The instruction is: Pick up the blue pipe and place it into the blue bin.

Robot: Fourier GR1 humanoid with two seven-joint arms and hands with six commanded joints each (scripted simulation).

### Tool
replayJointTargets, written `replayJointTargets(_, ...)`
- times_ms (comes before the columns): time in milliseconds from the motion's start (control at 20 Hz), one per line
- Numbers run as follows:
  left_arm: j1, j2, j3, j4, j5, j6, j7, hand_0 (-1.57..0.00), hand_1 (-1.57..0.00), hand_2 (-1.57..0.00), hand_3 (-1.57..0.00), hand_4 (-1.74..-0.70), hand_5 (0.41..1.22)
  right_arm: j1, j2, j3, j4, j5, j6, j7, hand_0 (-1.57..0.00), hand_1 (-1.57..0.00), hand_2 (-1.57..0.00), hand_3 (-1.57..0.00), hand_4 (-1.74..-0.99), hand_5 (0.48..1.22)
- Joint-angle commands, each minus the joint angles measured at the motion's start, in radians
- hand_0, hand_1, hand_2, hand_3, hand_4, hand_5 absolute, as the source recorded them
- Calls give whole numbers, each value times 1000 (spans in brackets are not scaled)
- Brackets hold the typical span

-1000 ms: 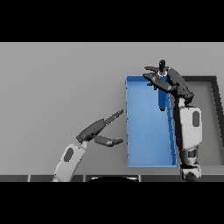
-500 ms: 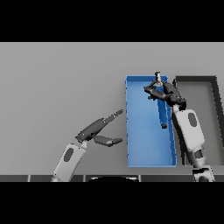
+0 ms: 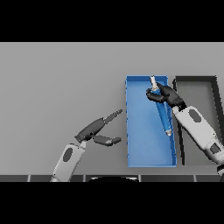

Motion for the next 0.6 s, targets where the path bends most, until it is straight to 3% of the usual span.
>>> replayJointTargets(0, -1, -1, -3, -1, -3, 1, 3, 1, 1, 1, 1, -926, 496, 1, -6, 14, -8, 8, 22, -1, -227, -214, -206, -60, -1233, 913)
replayJointTargets(200, 11, -7, -7, 2, -6, 6, -5, 1, 1, 1, 1, -930, 496, -23, -32, 88, -3, 30, 75, 0, -92, -87, -84, -24, -1175, 788)
replayJointTargets(550, 13, -7, -6, 0, -5, 8, 3, 1, 1, 1, 1, -930, 495, -29, -42, 119, 4, 48, 102, -32, -19, -17, -17, -4, -1084, 714)
